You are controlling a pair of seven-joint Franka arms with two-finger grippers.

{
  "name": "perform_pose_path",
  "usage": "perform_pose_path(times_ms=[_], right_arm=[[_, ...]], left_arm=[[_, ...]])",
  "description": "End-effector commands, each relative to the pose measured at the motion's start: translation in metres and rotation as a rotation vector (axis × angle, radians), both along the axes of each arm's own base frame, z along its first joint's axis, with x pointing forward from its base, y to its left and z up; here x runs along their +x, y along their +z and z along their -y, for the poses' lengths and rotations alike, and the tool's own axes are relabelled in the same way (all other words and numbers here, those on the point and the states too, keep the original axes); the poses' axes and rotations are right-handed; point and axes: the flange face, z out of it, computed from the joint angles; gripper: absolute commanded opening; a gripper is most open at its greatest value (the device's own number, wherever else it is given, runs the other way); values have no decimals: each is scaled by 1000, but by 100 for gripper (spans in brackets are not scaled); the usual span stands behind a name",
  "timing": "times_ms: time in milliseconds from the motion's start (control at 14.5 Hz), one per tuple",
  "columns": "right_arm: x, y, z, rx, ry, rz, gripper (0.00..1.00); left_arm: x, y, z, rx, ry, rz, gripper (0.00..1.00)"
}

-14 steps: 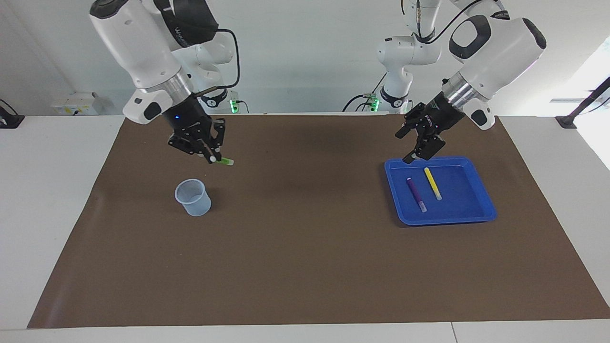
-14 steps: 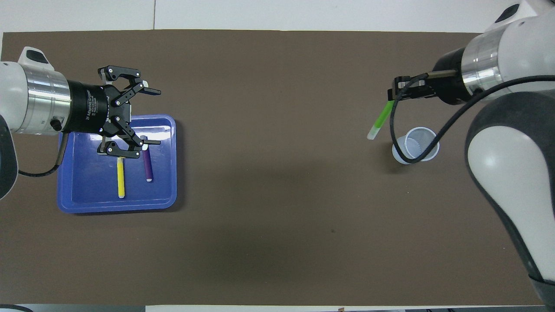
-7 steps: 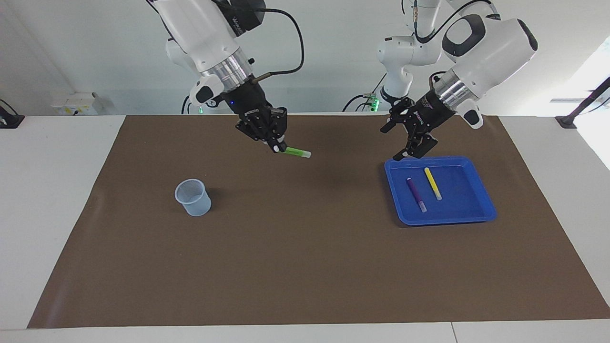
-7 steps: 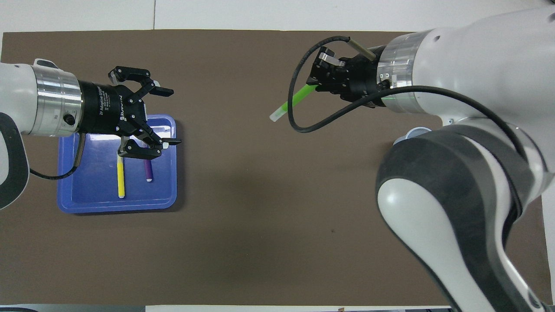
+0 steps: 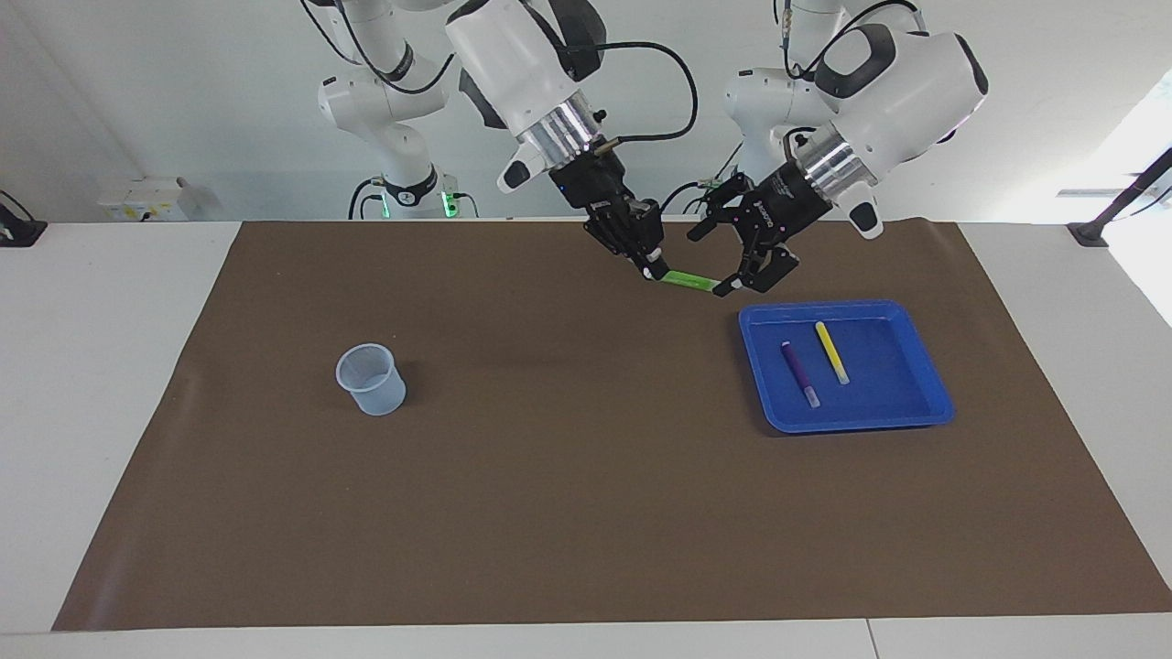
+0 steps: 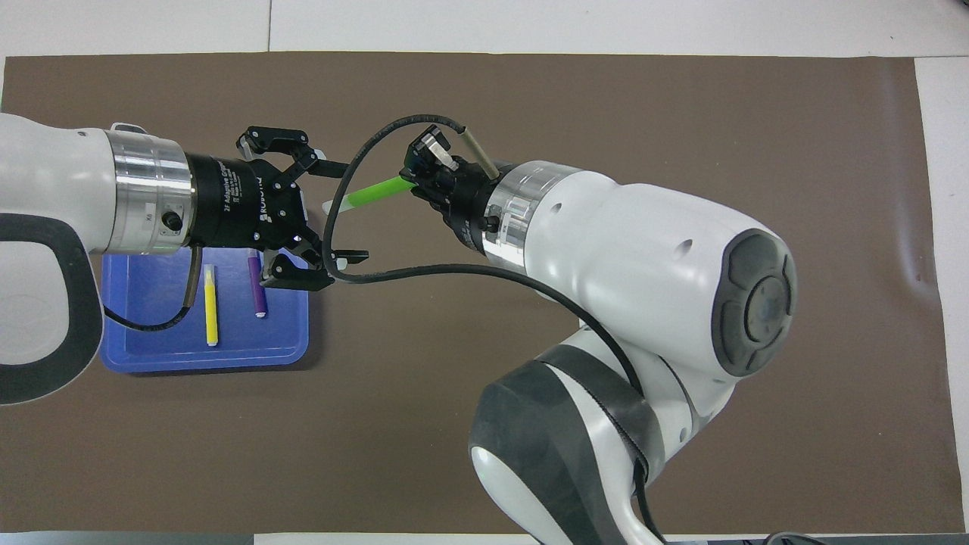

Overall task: Right arm passes pens to left for tray arrangement
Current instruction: 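Close the left gripper on the green pen held by the right gripper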

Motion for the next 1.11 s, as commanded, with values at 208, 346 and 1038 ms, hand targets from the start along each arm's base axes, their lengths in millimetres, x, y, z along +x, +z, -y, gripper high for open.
perform_pose_path(times_ms=[208, 346, 1038], right_arm=[[-11, -11, 22, 5, -59, -25, 0], [-8, -11, 25, 13, -72, -14, 0], [-8, -12, 25, 12, -72, -15, 0]], left_arm=[[-34, -2, 54, 244, -14, 69, 100], [-25, -4, 57, 232, 71, 86, 100], [6, -23, 53, 218, 150, 83, 100]])
